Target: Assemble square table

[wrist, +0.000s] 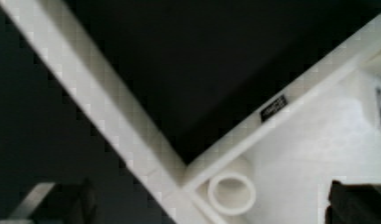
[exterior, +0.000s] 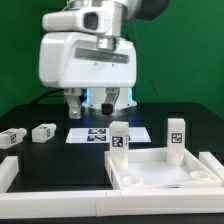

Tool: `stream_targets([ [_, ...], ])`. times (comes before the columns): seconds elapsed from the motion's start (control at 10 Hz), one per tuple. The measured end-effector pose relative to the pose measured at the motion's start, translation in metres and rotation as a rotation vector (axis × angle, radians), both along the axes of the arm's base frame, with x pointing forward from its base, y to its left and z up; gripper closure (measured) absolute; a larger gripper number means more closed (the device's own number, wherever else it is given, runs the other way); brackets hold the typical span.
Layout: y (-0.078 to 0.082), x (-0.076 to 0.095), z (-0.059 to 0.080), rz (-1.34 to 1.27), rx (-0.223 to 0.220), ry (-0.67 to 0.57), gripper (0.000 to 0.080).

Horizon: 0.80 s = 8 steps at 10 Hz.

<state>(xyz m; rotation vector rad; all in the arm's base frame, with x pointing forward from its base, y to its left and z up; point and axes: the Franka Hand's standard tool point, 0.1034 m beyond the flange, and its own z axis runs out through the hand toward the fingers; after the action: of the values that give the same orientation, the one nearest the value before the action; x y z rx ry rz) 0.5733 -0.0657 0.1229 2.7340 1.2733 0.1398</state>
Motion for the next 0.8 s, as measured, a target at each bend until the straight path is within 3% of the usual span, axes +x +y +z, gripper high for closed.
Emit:
stream_targets([
  [0.1,-0.011,-0.015,-0.004,-0.083,0.006,-0.017,0.0151],
  [0.3,-0.004,-0.011,-0.004,-0.204,0.034,-0.021,0.0151],
  [0.6,-0.005,-0.015,-0.006,-0.412,0.076,-0.032,0.0151],
  [0.8,-0.027,-0.052,-0.012,-0.546,0.1,-0.011,0.0151],
])
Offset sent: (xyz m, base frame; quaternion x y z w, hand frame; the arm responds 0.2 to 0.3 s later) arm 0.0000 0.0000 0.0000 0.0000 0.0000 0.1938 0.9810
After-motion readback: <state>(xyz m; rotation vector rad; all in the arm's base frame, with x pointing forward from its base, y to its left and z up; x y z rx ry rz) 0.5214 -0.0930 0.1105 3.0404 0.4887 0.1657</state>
